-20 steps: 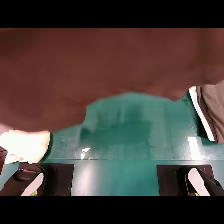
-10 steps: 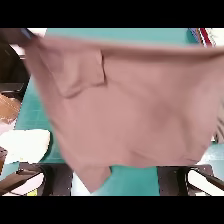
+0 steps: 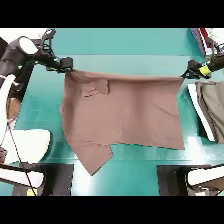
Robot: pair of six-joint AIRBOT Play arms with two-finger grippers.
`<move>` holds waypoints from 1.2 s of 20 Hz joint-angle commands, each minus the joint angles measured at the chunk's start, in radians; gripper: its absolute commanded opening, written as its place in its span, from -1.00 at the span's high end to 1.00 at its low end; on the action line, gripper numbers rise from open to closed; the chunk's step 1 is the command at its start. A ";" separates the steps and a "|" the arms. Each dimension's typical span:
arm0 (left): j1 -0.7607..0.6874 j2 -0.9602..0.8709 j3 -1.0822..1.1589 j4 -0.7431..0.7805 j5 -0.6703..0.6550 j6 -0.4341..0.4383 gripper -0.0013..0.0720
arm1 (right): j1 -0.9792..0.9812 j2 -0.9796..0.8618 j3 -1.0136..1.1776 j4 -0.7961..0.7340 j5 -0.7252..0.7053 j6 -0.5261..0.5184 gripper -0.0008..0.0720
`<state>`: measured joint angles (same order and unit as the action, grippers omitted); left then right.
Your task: Fold the shirts.
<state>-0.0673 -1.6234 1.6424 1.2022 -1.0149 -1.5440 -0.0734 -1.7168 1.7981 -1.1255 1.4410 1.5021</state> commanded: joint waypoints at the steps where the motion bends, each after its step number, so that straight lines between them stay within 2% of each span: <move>1: 0.004 -0.106 0.076 -0.020 0.174 -0.001 0.89 | -0.015 -0.169 0.191 0.016 -0.026 0.000 0.94; 3: 0.025 -0.113 0.090 -0.028 0.198 -0.001 0.89 | -0.015 -0.195 0.262 0.016 -0.071 0.000 0.94; 6: 0.072 -0.113 0.132 -0.043 0.138 -0.001 0.90 | -0.008 -0.174 0.261 0.017 -0.153 0.000 0.94; 8: 0.082 -0.113 0.137 -0.069 0.053 0.010 0.90 | 0.006 -0.155 0.206 0.014 -0.151 0.000 0.94; 10: 0.073 -0.113 0.137 -0.070 -0.044 0.063 0.90 | 0.029 -0.133 0.139 0.000 -0.147 -0.001 0.94; 14: 0.061 -0.113 0.079 -0.055 -0.231 0.079 0.90 | 0.092 -0.051 -0.059 -0.067 -0.141 -0.019 0.94; 18: 0.059 -0.113 -0.070 -0.058 -0.220 0.074 0.89 | 0.122 0.034 -0.231 -0.123 -0.183 -0.018 0.94; 19: 0.059 -0.113 -0.090 -0.056 -0.214 0.047 0.81 | 0.122 0.050 -0.259 -0.124 -0.190 -0.018 0.94; 20: 0.059 -0.113 -0.098 -0.049 -0.214 0.035 -0.13 | 0.122 0.060 -0.271 -0.122 -0.184 -0.018 0.81; 21: 0.059 -0.111 -0.098 -0.047 -0.215 0.021 -0.65 | 0.121 0.068 -0.271 -0.123 -0.175 -0.018 0.19; 22: 0.059 -0.101 -0.099 -0.044 -0.218 0.022 -0.42 | 0.122 0.083 -0.271 -0.124 -0.163 -0.018 -0.12; 24: 0.059 -0.047 -0.103 -0.012 -0.247 0.024 -0.40 | 0.119 0.134 -0.272 -0.129 -0.121 -0.023 -0.12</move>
<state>-0.0082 -1.7115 1.5589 1.1591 -1.2297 -1.5070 0.0441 -1.6367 1.5490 -1.2434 1.2789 1.4830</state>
